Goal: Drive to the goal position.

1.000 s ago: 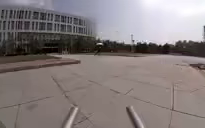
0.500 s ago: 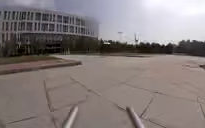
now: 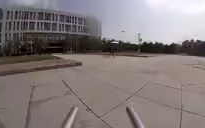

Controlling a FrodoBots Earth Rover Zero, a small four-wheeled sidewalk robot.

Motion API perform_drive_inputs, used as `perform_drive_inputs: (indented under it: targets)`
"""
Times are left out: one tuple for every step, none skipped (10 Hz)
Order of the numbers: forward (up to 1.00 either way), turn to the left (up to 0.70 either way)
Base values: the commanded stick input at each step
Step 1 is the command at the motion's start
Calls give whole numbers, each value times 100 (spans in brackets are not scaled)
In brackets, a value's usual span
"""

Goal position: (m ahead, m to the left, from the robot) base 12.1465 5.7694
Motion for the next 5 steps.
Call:
perform_drive_inputs:
  targets:
    - [100,2]
    - [100,2]
    - [100,2]
    - [100,2]
    - [100,-1]
